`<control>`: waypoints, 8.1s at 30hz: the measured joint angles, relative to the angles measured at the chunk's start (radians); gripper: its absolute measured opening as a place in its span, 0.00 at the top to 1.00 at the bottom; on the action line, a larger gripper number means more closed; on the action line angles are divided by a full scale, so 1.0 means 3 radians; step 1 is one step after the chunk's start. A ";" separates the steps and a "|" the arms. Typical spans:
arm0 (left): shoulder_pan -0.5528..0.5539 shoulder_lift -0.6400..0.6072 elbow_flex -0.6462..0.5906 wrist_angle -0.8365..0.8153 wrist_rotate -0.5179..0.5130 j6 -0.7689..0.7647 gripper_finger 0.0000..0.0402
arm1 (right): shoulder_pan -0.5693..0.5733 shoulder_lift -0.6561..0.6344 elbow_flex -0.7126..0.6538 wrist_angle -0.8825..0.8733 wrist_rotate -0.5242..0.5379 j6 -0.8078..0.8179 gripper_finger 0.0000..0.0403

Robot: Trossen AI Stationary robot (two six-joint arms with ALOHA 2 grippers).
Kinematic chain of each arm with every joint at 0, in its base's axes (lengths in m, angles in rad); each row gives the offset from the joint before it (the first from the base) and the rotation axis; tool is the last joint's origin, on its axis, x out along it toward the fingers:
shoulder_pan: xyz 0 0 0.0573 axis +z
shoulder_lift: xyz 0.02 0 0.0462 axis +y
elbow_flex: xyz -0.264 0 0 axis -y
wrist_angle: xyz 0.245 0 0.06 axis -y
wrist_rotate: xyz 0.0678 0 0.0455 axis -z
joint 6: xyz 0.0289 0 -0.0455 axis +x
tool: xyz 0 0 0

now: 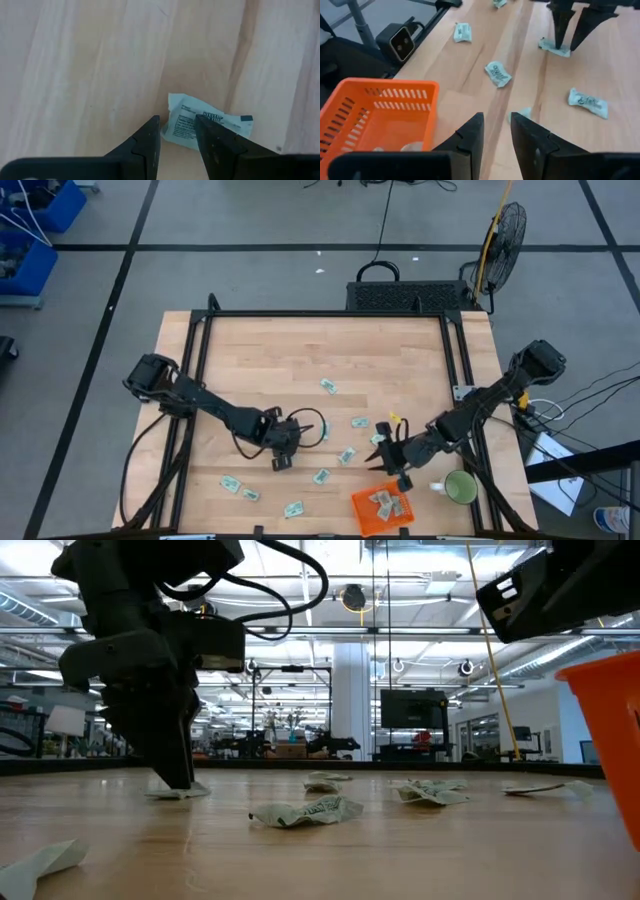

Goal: Pick and place Stevia / Truvia into bins
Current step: Put the stevia packet into the orange bin

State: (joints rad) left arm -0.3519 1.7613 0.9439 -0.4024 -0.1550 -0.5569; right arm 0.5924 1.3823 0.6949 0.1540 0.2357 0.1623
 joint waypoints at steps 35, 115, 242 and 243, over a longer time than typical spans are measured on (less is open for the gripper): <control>0.0384 -0.0320 -0.0009 0.1782 -0.1352 0.1562 0.99 | -0.1376 0.0565 0.0003 0.1529 0.0374 0.2019 0.65; -0.1113 -0.0765 -0.0007 -0.0899 0.0563 -0.1358 0.55 | 0.0532 0.0366 0.0003 0.0557 0.0580 -0.0521 0.75; 0.0601 -0.0208 0.0163 0.2255 -0.2225 0.2538 0.97 | -0.1781 0.0690 -0.0001 0.2338 0.0699 0.0459 0.97; 0.0598 -0.0208 0.0163 0.2259 -0.2220 0.2540 0.96 | -0.1781 0.0689 -0.0001 0.2318 0.0699 0.0432 0.98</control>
State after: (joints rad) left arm -0.1726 1.6989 0.9928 0.2752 -0.8210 0.2051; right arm 0.0582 1.5891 0.6945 0.8495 0.4454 0.2918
